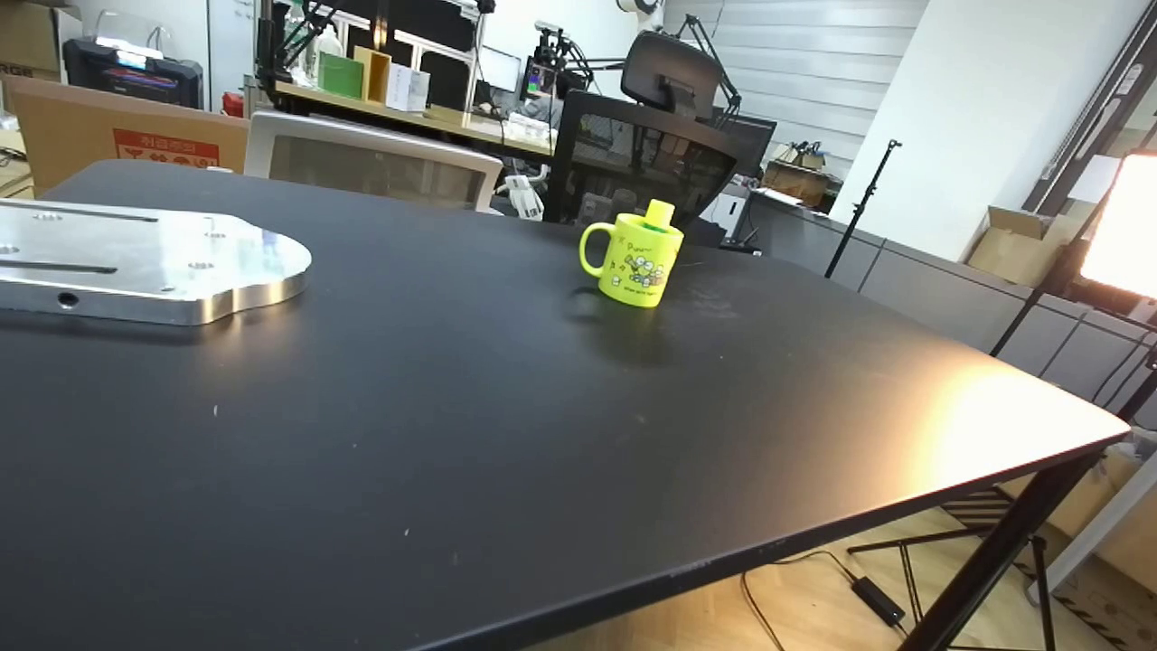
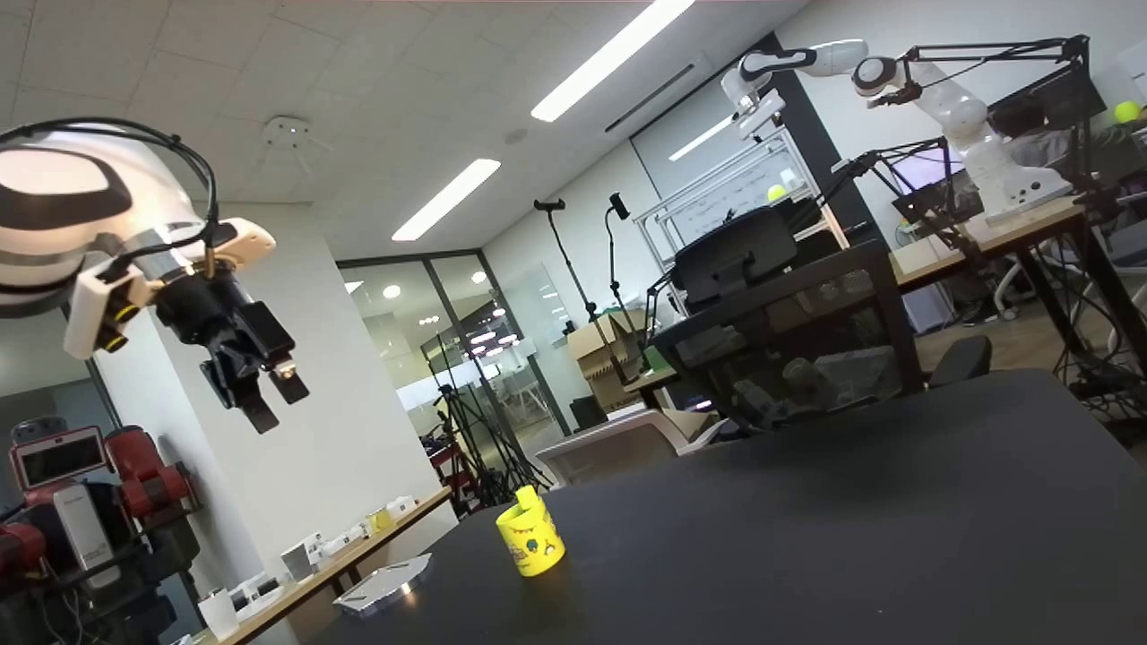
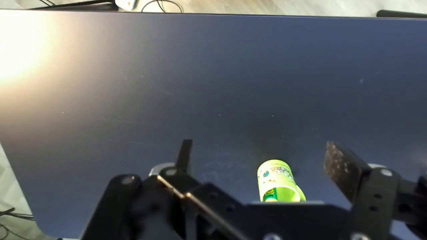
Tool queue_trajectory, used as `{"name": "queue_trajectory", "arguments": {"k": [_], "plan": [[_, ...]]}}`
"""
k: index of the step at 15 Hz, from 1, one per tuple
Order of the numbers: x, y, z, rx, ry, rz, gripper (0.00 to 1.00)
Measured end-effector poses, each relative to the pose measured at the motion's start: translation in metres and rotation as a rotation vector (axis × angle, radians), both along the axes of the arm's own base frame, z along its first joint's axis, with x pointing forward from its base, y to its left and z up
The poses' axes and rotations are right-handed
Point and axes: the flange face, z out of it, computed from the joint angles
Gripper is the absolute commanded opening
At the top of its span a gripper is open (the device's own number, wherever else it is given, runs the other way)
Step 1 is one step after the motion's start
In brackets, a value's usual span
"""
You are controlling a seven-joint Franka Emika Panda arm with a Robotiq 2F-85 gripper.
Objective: Remove the glue stick from the mug cup
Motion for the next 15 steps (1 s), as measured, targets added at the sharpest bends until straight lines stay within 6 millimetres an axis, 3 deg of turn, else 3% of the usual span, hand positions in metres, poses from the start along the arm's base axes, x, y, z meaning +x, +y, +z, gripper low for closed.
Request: {"name": "queue_trajectory", "arguments": {"k": [4,10,12,15], "plan": [[0.045,-0.009,-0.048,0.04,0.006,0.021,1.0],[0.132,-0.005,-0.119,0.053,0.059,-0.009,1.0],[0.147,-0.004,-0.131,0.052,0.078,-0.016,1.0],[0.151,-0.003,-0.13,0.051,0.085,-0.018,1.0]]}}
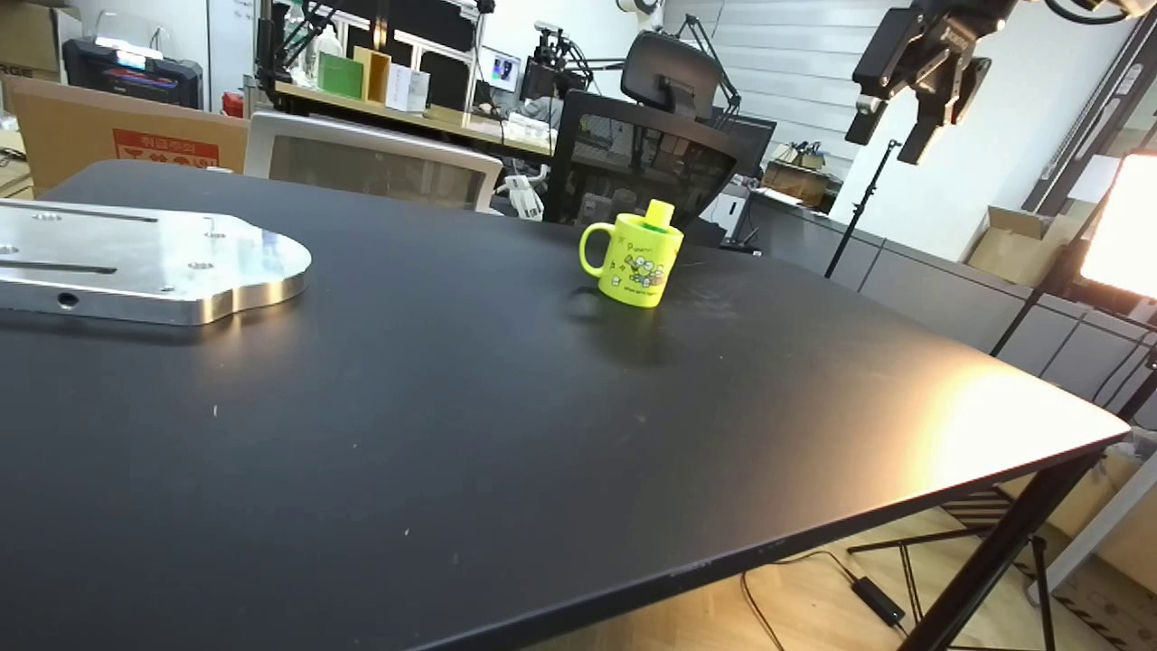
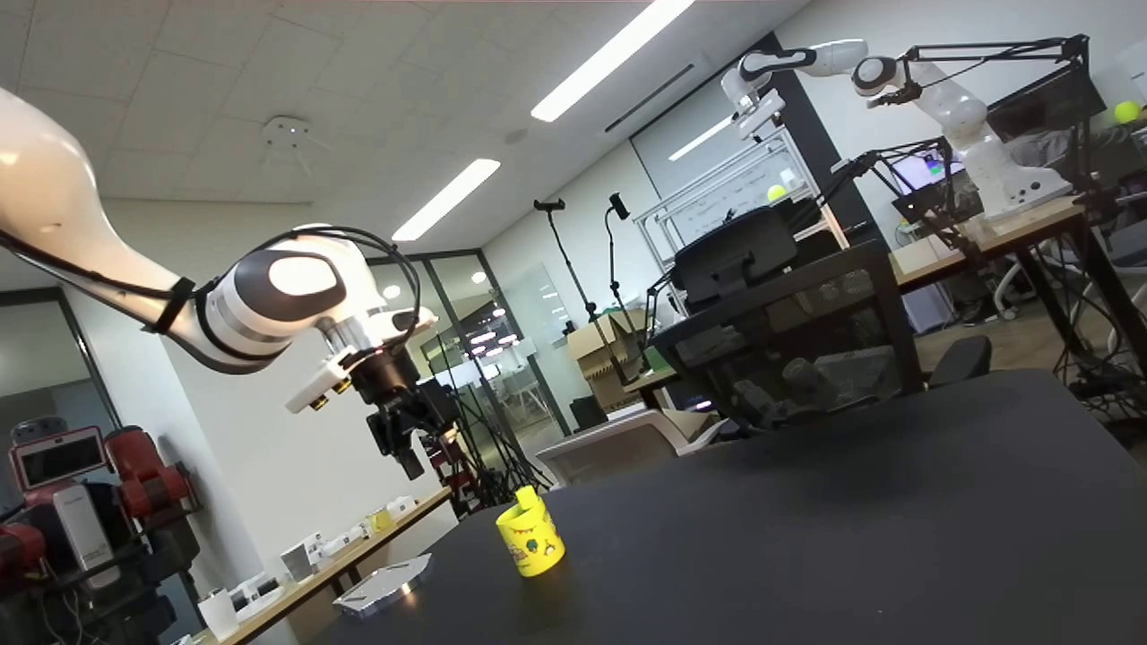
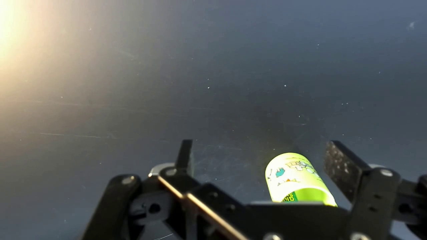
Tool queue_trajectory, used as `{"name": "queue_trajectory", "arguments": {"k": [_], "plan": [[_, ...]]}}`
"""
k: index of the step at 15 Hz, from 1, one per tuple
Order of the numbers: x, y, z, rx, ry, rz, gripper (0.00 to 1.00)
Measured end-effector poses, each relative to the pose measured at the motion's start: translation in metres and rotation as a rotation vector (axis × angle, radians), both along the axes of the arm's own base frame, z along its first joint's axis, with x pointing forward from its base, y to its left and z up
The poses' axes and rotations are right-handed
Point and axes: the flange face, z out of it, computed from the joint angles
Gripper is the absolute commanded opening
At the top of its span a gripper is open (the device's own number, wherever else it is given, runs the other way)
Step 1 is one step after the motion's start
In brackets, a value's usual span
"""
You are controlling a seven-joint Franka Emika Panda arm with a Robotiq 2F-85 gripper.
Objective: Remove the glue stick from the mug cup
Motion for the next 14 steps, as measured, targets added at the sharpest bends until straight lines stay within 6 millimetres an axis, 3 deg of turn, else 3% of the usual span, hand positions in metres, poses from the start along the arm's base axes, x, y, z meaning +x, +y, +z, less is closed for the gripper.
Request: {"name": "queue_trajectory", "arguments": {"k": [6,9,14], "plan": [[0.007,-0.005,0.002,-0.002,-0.007,0.004,1.0],[0.034,-0.015,0.015,0.002,-0.002,0.031,1.0],[0.097,-0.022,0.041,0.026,0.022,0.126,1.0]]}}
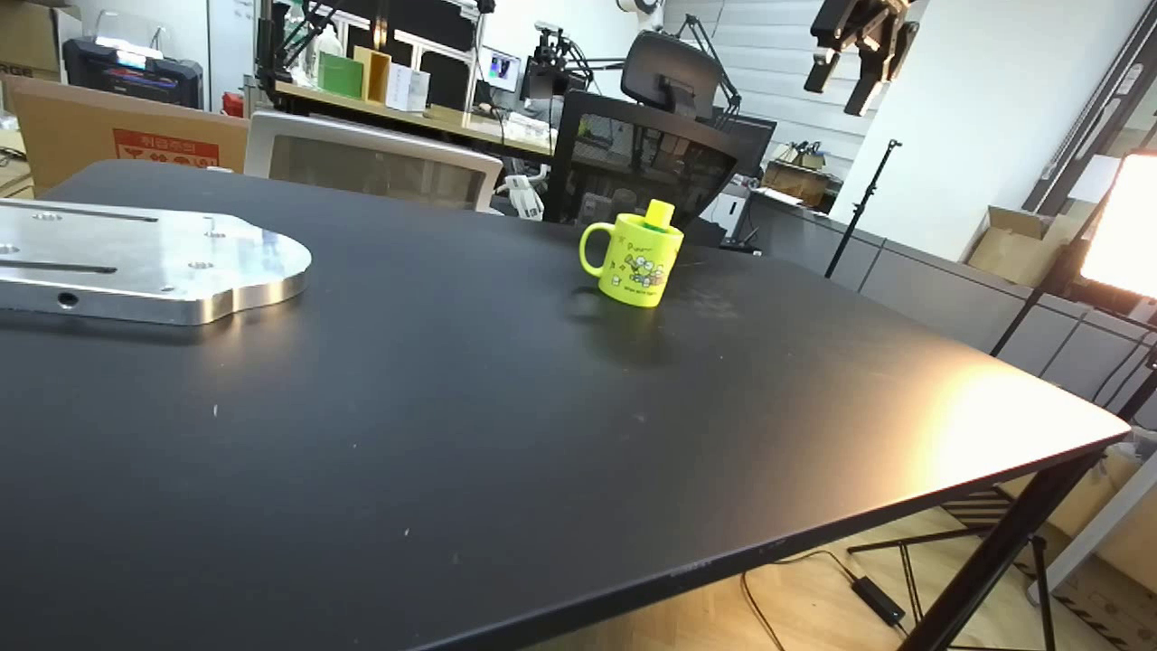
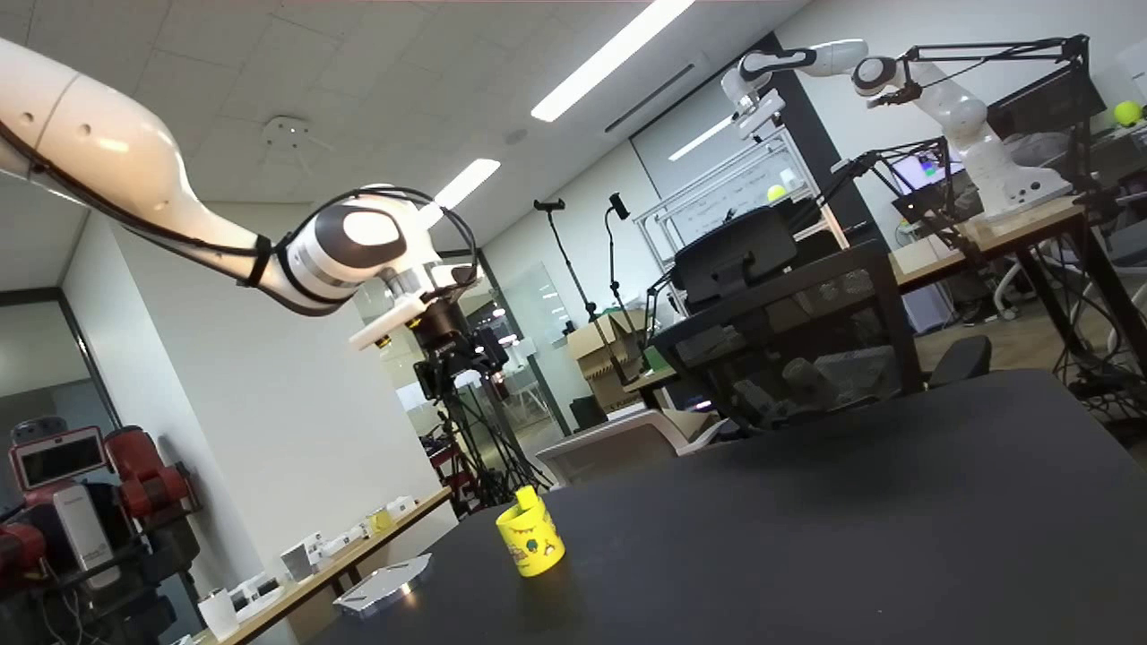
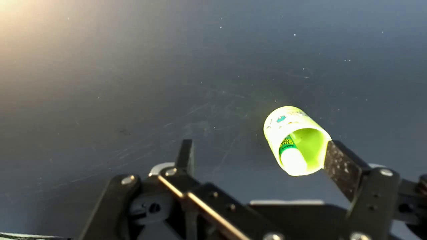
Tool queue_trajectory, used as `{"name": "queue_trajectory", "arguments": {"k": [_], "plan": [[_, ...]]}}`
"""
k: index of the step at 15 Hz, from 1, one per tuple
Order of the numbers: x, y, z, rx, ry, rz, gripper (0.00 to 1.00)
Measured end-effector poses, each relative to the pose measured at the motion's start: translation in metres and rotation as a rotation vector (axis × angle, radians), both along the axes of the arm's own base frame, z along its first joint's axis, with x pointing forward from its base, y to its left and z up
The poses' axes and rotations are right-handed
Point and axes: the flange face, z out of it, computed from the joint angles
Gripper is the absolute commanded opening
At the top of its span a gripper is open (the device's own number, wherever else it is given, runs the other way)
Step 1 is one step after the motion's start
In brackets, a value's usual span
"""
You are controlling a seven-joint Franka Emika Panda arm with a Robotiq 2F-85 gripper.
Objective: Remove the glue stick from the mug cup
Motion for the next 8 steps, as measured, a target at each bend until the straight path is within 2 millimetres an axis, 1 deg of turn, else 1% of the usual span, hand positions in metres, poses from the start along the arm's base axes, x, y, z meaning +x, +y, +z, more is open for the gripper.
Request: {"name": "queue_trajectory", "arguments": {"k": [2,4,6,8], "plan": [[0.023,0.005,0.005,0.003,0.015,0.032,1.0],[0.043,0.018,0.004,0.009,0.041,0.083,1.0],[0.059,0.038,-0.002,0.012,0.069,0.148,1.0],[0.073,0.064,-0.012,-0.006,0.088,0.219,1.0]]}}
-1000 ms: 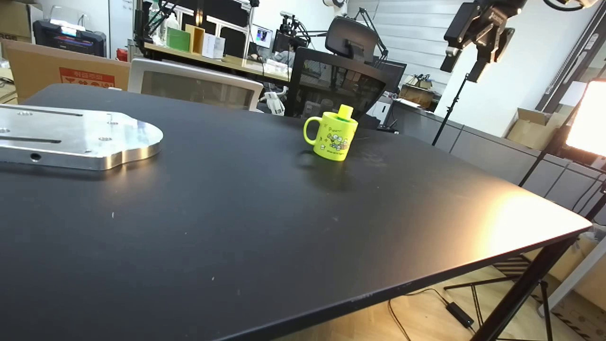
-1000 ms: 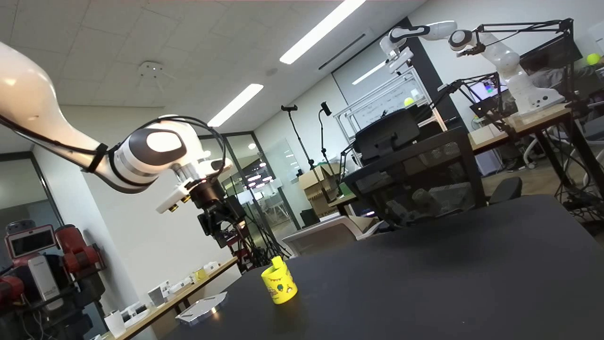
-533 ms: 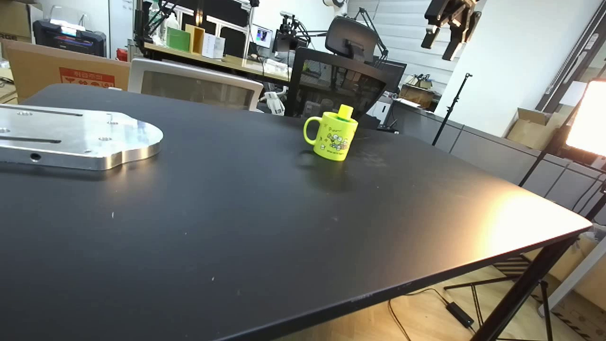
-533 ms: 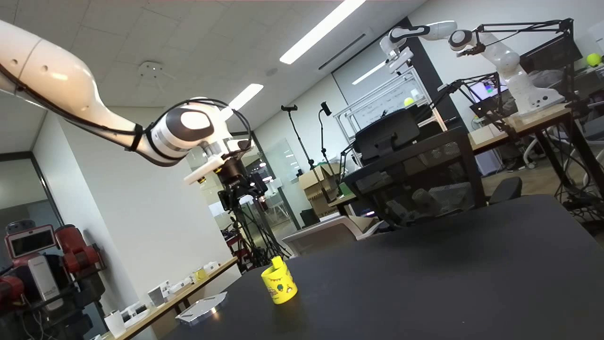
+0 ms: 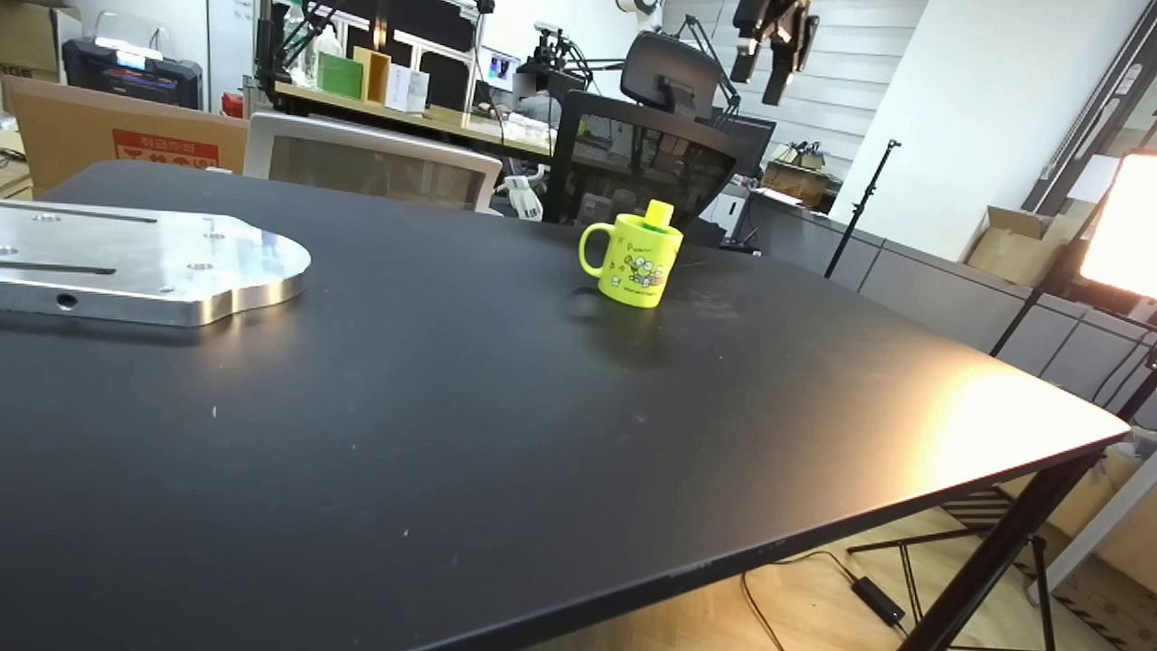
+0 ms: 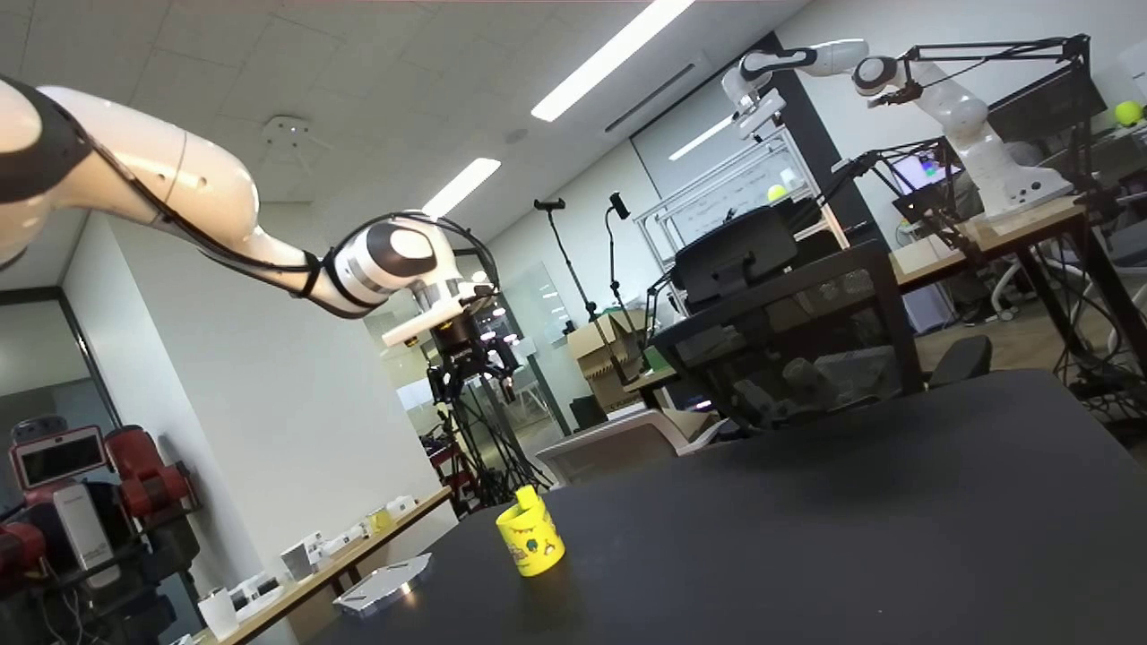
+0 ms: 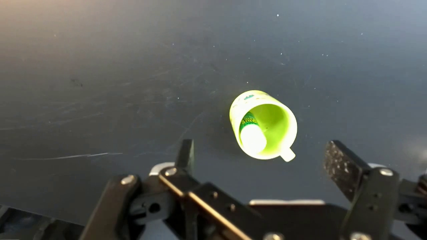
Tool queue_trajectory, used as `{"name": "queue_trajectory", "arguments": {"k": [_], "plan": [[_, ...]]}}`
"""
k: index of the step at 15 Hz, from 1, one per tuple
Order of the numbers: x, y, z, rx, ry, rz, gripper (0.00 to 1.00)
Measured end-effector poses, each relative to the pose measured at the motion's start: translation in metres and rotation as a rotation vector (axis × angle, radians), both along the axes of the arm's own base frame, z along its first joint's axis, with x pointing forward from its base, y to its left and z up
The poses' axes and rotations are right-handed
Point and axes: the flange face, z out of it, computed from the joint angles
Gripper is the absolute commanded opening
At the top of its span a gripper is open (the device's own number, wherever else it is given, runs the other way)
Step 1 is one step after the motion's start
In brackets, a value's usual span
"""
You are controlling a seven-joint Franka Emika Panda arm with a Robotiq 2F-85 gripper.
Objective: Remove the glue stick from the mug cup
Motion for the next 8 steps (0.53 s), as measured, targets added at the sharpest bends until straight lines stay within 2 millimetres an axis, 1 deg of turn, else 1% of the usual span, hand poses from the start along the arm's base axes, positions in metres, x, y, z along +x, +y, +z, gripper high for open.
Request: {"name": "queue_trajectory", "arguments": {"k": [2,4,6,8], "plan": [[0.013,0.024,-0.011,-0.028,0.004,0.052,1.0],[0.023,0.037,-0.023,-0.043,0.001,0.076,1.0],[0.027,0.038,-0.027,-0.047,0.0,0.078,1.0],[0.03,0.035,-0.024,-0.047,-0.014,0.073,1.0]]}}
